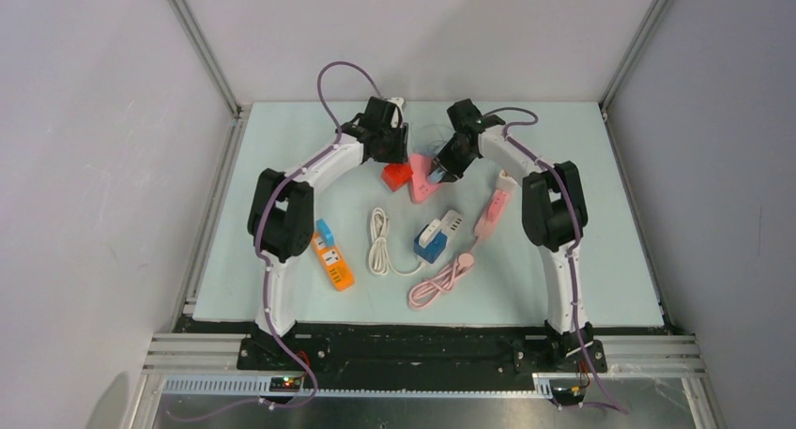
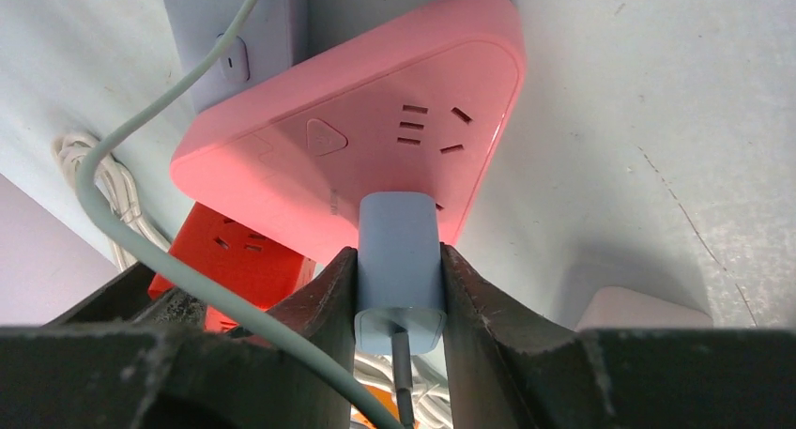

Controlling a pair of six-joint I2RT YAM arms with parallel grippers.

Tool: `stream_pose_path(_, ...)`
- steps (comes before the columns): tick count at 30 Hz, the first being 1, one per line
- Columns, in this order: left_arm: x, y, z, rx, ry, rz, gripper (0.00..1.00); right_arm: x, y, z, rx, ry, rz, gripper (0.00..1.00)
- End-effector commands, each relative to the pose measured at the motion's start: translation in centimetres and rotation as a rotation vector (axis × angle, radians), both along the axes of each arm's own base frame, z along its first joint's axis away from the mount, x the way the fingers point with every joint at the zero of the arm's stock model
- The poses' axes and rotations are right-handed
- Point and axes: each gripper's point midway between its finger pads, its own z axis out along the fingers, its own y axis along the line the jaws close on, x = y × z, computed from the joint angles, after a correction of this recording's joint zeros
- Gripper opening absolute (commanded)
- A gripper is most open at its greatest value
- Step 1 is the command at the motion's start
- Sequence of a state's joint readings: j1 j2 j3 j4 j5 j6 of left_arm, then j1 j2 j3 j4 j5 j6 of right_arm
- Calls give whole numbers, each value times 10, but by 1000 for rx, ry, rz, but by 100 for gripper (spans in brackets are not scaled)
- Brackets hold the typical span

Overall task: Insert the plug
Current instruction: Press the plug into the socket.

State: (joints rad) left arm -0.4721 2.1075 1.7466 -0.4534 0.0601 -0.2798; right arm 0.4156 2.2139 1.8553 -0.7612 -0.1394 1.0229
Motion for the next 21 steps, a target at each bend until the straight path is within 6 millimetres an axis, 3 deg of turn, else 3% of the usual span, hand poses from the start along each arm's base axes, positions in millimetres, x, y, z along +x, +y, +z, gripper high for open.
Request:
stream_pose_path(1, -12, -12, -1, -42, 32, -57, 43, -36, -1, -78, -139, 213, 48, 0)
stream_pose_path(8, -14, -13, -8, -44, 48, -69, 43, -45, -16, -102, -222, 320, 21, 0)
stream_pose_path(13, -14, -13, -13, -40, 58, -66, 43, -28, -16, -95, -272, 285, 25, 0)
stream_pose_path(20, -12, -12, -2, -44, 34, -56, 43, -28, -16, -95, -265, 280, 0, 0)
stream_pose_path(21, -12, -12, 2, -46, 26, -54, 44, -26, -13, -92, -250, 258, 1, 4)
